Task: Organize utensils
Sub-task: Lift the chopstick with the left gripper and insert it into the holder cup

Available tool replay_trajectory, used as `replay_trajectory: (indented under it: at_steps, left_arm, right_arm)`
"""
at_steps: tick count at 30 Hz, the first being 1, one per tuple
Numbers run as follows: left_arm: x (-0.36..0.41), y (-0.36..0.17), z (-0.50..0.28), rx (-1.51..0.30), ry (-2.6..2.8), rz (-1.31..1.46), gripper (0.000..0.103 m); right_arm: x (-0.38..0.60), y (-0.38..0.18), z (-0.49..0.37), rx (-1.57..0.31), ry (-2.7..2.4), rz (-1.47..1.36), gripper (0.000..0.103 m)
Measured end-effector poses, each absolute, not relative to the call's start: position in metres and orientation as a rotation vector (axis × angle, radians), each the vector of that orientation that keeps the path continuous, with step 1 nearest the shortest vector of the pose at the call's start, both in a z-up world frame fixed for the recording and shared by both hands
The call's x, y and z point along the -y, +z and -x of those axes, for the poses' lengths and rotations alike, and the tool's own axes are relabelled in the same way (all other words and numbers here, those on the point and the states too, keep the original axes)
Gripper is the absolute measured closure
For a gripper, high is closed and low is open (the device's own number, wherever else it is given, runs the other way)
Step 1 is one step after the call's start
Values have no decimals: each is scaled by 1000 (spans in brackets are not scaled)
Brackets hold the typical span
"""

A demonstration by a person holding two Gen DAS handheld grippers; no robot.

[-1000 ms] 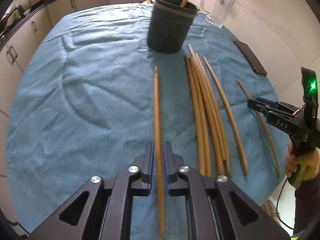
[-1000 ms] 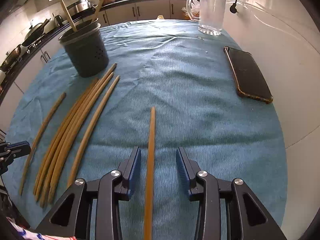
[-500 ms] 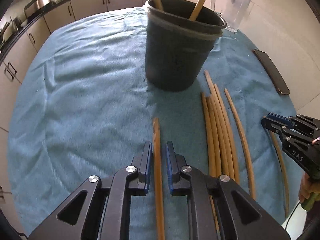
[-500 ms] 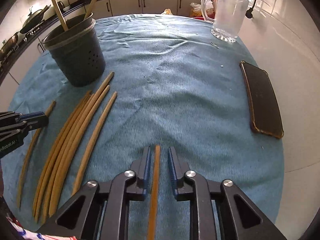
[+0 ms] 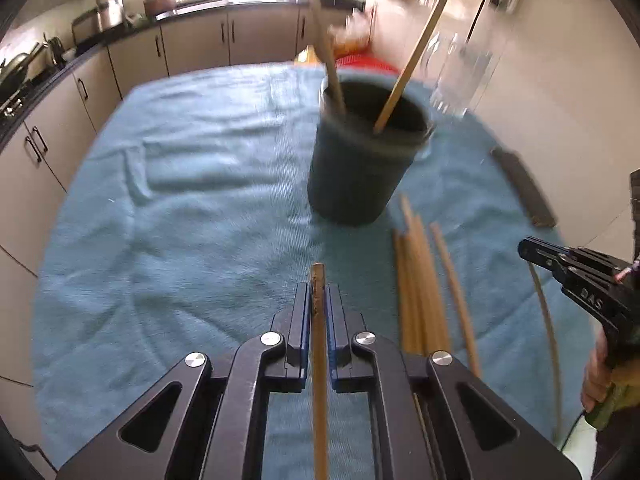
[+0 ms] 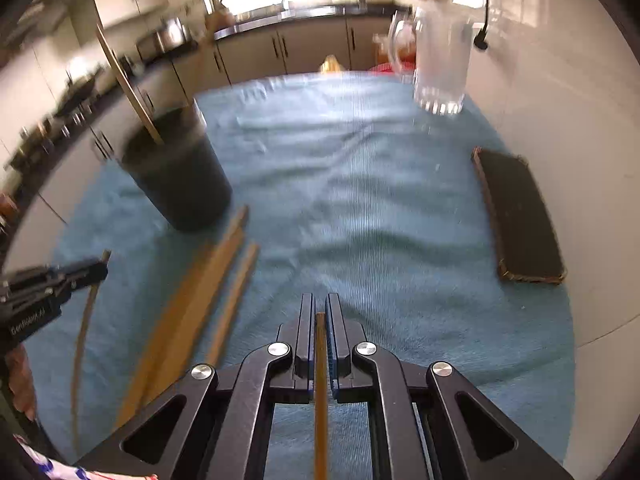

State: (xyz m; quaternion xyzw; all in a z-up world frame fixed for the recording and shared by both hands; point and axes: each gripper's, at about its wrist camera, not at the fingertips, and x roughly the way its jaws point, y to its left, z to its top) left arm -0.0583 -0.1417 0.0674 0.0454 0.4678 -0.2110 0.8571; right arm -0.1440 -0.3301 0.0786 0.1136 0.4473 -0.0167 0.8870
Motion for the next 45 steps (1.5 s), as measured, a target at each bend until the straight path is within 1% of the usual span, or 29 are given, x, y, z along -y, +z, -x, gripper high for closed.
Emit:
replay_trajectory:
  at_steps: [9,17,30,38,45]
  left_arm:
    - [113,146,130,-738,-484,-45,96]
    - [107,176,181,-602,-510,-67,96]
    - [99,205,222,-501,-543,-28,96]
    - [98,217,218,-482,-552,-4,96]
    - [95,234,199,-464,-530,17,96]
  right_arm:
    - [316,147,190,-720,-22,-225,98]
    - [301,186,228,-583,1,-224,98]
    - [290,218,262,-476,7,-194,98]
    - [290,232,257,-443,17,-189,98]
    - [281,251,243,-417,32,-161,98]
